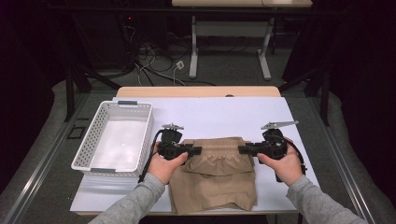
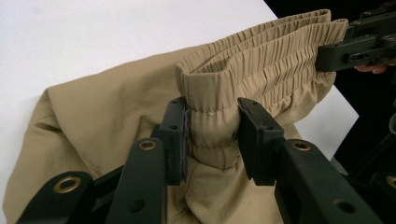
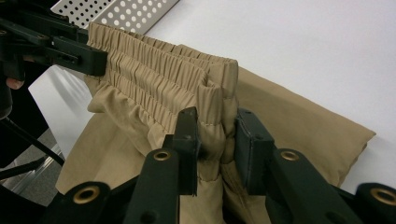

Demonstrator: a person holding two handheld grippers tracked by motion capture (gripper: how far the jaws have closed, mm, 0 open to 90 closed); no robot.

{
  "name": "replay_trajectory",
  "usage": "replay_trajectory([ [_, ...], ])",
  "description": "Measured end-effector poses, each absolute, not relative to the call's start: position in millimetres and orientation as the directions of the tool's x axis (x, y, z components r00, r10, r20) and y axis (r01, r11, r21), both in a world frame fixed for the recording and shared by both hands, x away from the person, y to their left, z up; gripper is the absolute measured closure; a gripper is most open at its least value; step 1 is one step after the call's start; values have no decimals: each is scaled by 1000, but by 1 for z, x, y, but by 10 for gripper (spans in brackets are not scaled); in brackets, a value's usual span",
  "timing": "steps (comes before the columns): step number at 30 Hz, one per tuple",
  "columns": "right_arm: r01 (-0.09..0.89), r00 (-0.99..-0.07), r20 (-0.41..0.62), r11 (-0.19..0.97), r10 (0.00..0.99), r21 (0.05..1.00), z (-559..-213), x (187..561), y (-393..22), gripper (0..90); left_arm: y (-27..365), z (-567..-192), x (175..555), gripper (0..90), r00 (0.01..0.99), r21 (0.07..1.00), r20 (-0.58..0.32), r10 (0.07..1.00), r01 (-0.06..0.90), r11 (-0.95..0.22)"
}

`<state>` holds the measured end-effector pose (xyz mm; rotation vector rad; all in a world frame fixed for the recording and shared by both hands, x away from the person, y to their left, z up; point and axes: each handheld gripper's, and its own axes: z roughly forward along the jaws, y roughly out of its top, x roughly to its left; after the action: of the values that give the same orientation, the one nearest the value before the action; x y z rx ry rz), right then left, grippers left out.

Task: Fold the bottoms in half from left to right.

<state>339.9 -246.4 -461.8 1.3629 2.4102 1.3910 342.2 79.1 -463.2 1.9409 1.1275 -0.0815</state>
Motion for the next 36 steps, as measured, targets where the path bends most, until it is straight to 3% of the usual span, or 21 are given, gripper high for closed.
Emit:
replay_trajectory([
  [36, 657, -634, 362, 230, 683, 718, -521, 280, -257, 715, 80, -520, 283, 661, 622, 657, -473, 624, 721, -220],
])
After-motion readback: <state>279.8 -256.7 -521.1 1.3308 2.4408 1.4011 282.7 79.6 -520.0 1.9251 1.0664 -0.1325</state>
